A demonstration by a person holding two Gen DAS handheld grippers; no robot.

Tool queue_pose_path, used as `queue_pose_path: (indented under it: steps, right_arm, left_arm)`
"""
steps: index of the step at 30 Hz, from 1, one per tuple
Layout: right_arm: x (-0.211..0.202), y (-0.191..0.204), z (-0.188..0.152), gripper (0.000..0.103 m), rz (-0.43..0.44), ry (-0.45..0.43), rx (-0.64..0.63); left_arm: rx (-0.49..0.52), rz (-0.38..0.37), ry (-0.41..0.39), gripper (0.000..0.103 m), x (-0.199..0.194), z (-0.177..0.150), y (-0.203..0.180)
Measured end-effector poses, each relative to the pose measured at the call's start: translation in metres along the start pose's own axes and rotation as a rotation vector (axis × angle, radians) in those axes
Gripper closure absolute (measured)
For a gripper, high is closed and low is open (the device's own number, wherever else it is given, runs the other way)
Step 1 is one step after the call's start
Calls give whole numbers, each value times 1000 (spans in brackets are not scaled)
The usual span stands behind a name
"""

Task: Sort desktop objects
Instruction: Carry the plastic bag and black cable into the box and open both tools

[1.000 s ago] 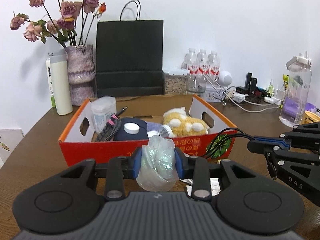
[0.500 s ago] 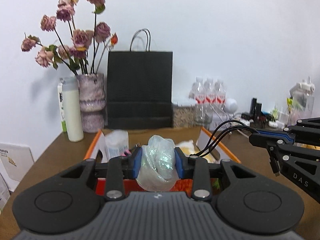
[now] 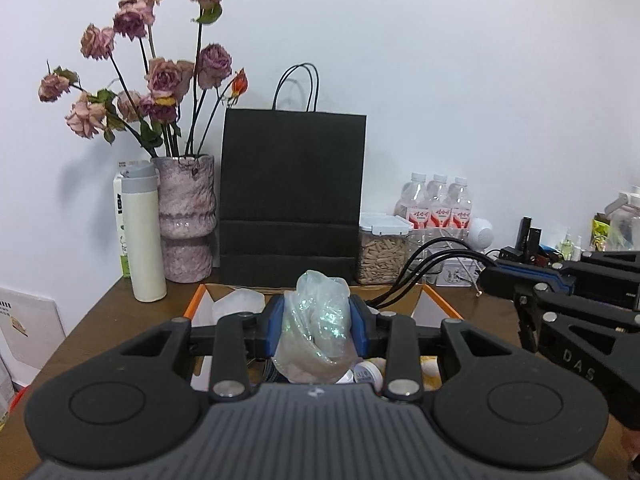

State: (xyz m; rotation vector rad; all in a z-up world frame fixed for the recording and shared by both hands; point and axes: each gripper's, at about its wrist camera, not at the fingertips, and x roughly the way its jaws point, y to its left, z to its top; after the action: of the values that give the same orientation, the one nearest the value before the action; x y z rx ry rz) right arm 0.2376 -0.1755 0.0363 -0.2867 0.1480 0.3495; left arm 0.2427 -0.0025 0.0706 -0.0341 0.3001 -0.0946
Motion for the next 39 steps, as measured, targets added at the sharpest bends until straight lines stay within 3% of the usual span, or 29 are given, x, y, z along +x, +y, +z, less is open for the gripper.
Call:
queue_pose_path:
  steps: [10,18,32,34,37,38,39]
  right_arm:
    - [69,-6,-18,101,18,82,67]
    - [115,-11,-35,101,43,145,117]
    - [148,-22,-56,101,45,225,145]
    - [148,-24,-57,100,48,236,157]
    - [148,-25,-58,93,66,251,181]
    - [147,-26,-57,89,74,254,187]
    - [147,-26,-57,79,79,259,188]
  left_arm:
    - [-37,13,66,68,59,-10,16]
    - [-7,22,99,68,95,-19,18]
    - [42,24,120,65,127,-25,18]
    - [48,28,117,61,127,-26,17]
    - [48,49,105,44,126,-27,18]
    - [45,57,101,33,125,-27,19]
    - [40,66,95,20,125,-26,20]
